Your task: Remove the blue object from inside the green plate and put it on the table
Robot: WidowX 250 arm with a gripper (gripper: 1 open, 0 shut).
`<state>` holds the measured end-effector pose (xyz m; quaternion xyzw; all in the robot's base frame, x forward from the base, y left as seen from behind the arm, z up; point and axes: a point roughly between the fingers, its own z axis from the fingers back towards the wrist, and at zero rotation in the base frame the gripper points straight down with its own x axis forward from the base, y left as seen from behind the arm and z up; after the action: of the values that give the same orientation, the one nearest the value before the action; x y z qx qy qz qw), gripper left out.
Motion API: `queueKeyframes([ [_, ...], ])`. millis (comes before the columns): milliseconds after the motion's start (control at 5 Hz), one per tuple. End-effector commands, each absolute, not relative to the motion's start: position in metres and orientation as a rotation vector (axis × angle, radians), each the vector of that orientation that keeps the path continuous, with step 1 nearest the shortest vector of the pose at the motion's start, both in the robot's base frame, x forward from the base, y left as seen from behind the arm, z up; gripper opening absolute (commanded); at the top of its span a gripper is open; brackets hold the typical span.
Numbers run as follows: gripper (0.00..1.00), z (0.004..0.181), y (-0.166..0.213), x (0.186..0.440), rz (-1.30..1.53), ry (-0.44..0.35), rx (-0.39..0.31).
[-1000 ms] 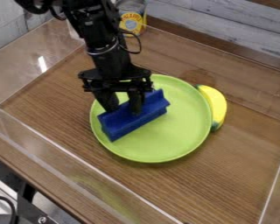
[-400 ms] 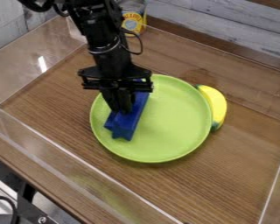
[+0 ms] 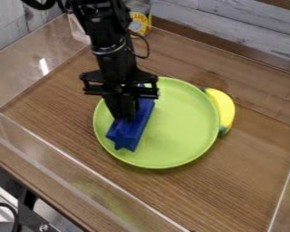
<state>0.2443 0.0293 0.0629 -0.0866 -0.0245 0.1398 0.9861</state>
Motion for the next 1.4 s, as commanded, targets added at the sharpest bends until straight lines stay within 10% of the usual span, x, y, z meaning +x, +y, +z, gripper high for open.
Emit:
queueKeyframes([
  [0, 0.0, 0.085, 0.028, 0.255, 0.255, -0.122, -0.16],
  [1200, 0.0, 0.114, 0.005, 0.249, 0.183, -0.119, -0.158],
])
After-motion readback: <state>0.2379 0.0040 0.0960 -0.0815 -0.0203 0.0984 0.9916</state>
